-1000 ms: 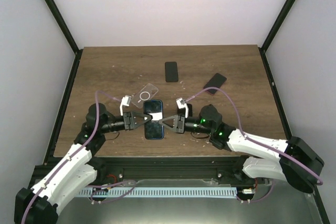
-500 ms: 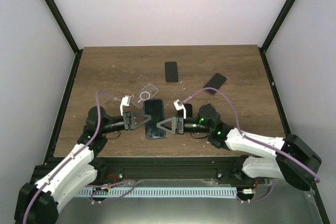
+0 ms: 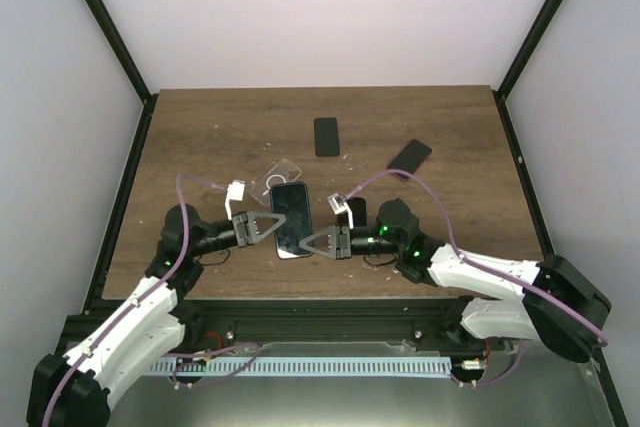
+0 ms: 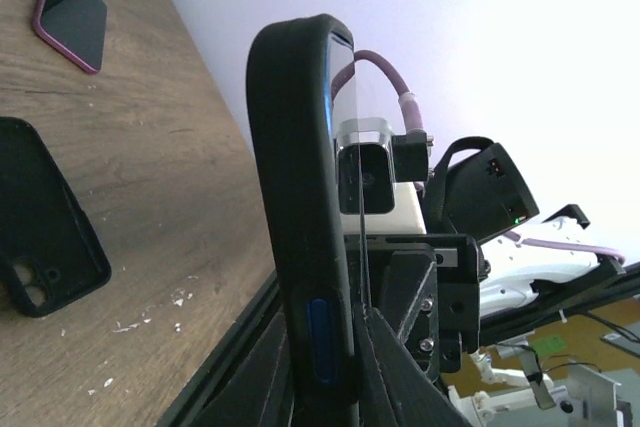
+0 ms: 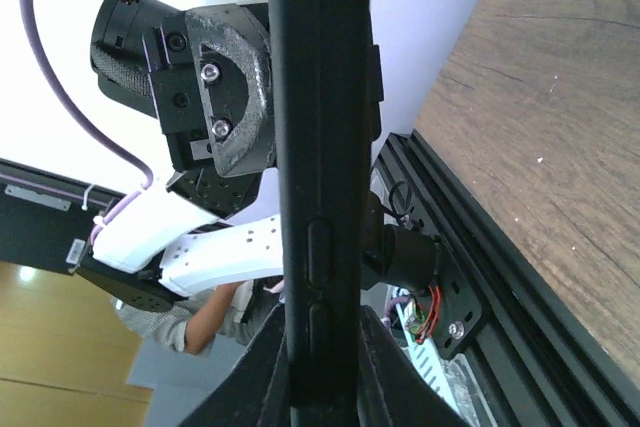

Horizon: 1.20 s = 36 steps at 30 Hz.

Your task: Put the phone into the phone case

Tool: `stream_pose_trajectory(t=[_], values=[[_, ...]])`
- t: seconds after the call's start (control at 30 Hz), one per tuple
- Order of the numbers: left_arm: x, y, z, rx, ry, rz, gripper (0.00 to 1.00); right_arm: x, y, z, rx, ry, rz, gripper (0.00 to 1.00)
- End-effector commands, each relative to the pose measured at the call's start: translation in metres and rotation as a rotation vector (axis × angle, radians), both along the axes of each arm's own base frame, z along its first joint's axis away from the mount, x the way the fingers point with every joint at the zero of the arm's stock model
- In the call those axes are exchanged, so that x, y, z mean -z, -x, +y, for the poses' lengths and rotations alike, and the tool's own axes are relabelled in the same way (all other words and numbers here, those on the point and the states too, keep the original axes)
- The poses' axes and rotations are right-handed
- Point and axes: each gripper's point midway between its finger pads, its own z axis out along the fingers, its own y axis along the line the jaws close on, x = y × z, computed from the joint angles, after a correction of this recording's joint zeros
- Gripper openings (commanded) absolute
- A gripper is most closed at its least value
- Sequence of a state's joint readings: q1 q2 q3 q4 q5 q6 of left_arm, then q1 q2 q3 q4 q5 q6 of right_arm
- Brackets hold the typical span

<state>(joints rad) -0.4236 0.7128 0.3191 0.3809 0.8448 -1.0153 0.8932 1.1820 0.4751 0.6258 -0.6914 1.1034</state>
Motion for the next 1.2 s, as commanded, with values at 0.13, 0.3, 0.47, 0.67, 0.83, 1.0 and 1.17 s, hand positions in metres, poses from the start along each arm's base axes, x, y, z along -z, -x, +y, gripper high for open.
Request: stream_pose_trajectory(t=[0.13, 0.3, 0.47, 0.67, 0.83, 1.0, 1.17], values=[[-0.014, -0.008, 0.011, -0.104, -0.067, -0.179, 0.0, -0.004, 0.001, 0.003, -0.007, 0.001, 0.073, 0.01], [-0.024, 0.002, 0.009, -0.064, -0.032, -0.182, 0.0, -0.013, -0.005, -0.001, 0.041, 0.003, -0.011, 0.3], [-0.038, 0.023, 0.004, 0.055, 0.008, -0.198, 0.0, -0.034, -0.016, -0.01, 0.124, 0.038, -0.157, 0.57], [-0.054, 0.053, -0.001, 0.225, 0.041, -0.213, 0.0, -0.063, -0.028, -0.016, 0.194, 0.089, -0.267, 0.76], [-0.068, 0.07, 0.0, 0.307, 0.052, -0.271, 0.0, -0.083, -0.033, -0.013, 0.206, 0.08, -0.303, 0.78], [-0.061, 0.073, 0.0, 0.324, 0.028, -0.249, 0.0, -0.099, -0.031, -0.008, 0.182, 0.047, -0.327, 0.65], [-0.056, 0.071, 0.0, 0.313, 0.011, -0.242, 0.0, -0.105, -0.03, -0.01, 0.189, 0.03, -0.331, 0.44]])
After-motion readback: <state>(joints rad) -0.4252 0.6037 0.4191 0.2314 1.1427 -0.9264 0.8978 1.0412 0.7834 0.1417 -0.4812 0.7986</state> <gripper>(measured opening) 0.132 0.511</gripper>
